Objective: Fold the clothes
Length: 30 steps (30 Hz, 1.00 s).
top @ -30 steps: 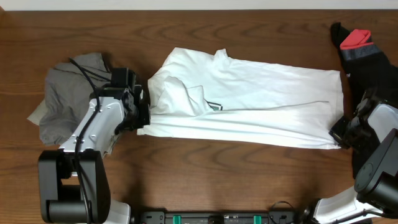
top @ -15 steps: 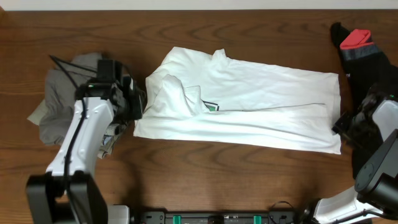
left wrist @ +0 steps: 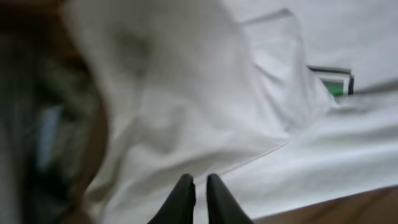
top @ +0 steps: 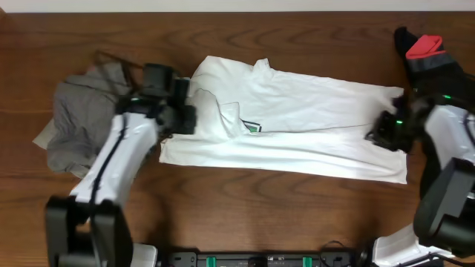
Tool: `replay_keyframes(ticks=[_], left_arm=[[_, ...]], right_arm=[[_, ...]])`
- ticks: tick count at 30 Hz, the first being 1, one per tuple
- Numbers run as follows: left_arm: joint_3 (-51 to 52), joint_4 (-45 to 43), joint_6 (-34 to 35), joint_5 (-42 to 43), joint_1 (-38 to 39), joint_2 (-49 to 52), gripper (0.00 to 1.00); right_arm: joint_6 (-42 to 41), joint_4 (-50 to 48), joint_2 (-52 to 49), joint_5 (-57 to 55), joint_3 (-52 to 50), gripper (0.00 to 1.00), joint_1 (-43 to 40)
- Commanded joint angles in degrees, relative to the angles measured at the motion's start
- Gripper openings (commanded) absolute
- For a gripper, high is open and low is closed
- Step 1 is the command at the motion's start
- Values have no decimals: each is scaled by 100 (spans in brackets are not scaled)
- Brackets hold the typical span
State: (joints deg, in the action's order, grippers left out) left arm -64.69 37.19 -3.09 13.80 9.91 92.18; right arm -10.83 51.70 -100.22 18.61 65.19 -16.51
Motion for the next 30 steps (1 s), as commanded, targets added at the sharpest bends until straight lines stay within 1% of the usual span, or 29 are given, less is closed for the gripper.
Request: replay_keyframes(ticks=[1,6,10,14,18,20,22,24,25,26,28,30], left_arm=[[83,-245,-483,57,197,507,8],[83,-841,-514,57,201,1132,8],[83,-1252,-782,28,201,1526,8],[83,-1585,-772,-546,201,1845,8],[83,-1834,-710,-1314,170,2083,8],[70,-1915,-669,-1628,133,2090,9],[-70,-1797,-540,-1801,96,1969,10],[-291,-1530,-518,-1797,87,1735,17],[-398,-1379,-514,-1794,87,1609,22],[-535,-1178,-514,-1794,90,1440,27],[-780,-785,-496,-1792,87,1075,36],[-966,-479,-387,-1779,90,723,46]], right_arm=[[-339,-186,35,-87,-352,20,372],[-549,-404,35,-328,-839,19,562],[-638,-601,35,-728,-1121,19,555],[-911,-765,35,-1287,-1379,19,555],[-1145,-758,35,-2070,-1585,20,527],[-1158,-682,35,-2358,-1606,20,479],[-1307,-531,35,-2647,-1606,20,407],[-1305,-448,37,-2590,-1587,21,330],[-1198,-413,37,-2468,-1556,24,306],[-892,-385,52,-2210,-1502,28,295],[-487,-313,120,-1823,-1403,34,297],[-264,-131,308,-1408,-1220,38,297]])
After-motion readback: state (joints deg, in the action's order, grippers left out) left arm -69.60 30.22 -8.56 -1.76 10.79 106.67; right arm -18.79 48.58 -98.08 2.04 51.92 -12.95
